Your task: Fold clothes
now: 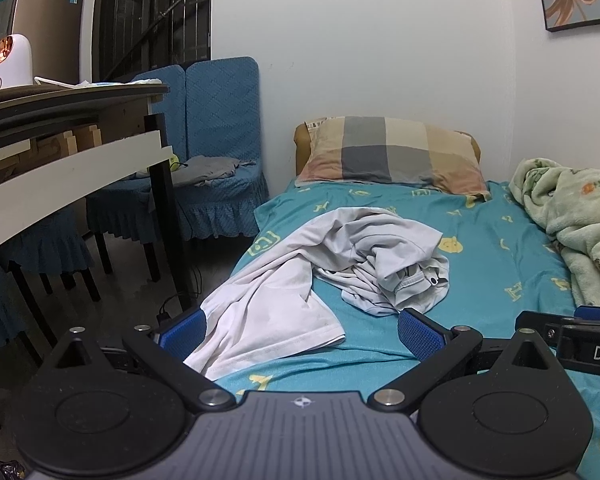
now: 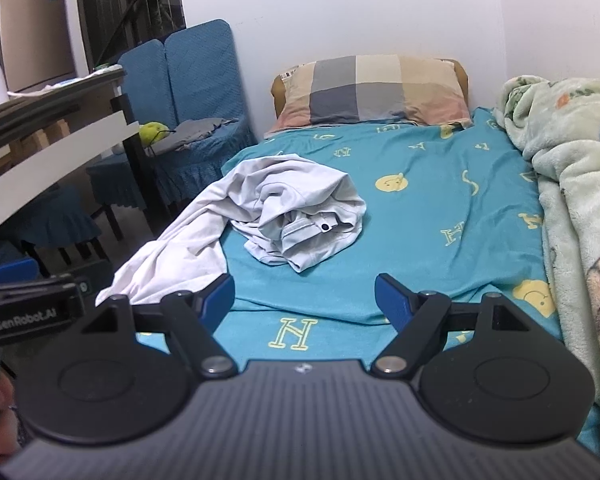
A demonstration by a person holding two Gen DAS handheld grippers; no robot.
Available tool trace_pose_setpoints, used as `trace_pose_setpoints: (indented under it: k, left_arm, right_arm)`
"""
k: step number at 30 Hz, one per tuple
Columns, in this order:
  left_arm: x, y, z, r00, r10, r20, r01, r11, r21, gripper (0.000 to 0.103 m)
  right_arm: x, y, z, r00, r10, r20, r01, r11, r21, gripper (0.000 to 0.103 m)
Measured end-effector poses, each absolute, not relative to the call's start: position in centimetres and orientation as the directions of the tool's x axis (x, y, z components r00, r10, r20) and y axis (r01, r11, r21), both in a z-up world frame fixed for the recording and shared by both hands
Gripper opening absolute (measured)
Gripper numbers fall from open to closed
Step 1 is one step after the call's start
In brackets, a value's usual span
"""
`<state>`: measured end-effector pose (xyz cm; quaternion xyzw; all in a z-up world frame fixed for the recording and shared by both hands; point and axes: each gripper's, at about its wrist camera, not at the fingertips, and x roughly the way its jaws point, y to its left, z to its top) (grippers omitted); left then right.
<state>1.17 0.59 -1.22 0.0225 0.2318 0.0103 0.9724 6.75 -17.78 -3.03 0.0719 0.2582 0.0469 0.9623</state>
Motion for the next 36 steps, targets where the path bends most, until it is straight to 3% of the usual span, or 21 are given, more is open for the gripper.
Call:
trace_pose_setpoints:
  k: [36]
  left_arm:
    - [1.1, 0.2, -2.6, 0.901, -0.01, -0.434, 0.039, 0.998, 0.059, 0.103]
  right_arm:
    - [6.2, -19.8, -2.3, 0.89, 0.062, -0.451, 0.037, 0.978, 0.206, 0.079]
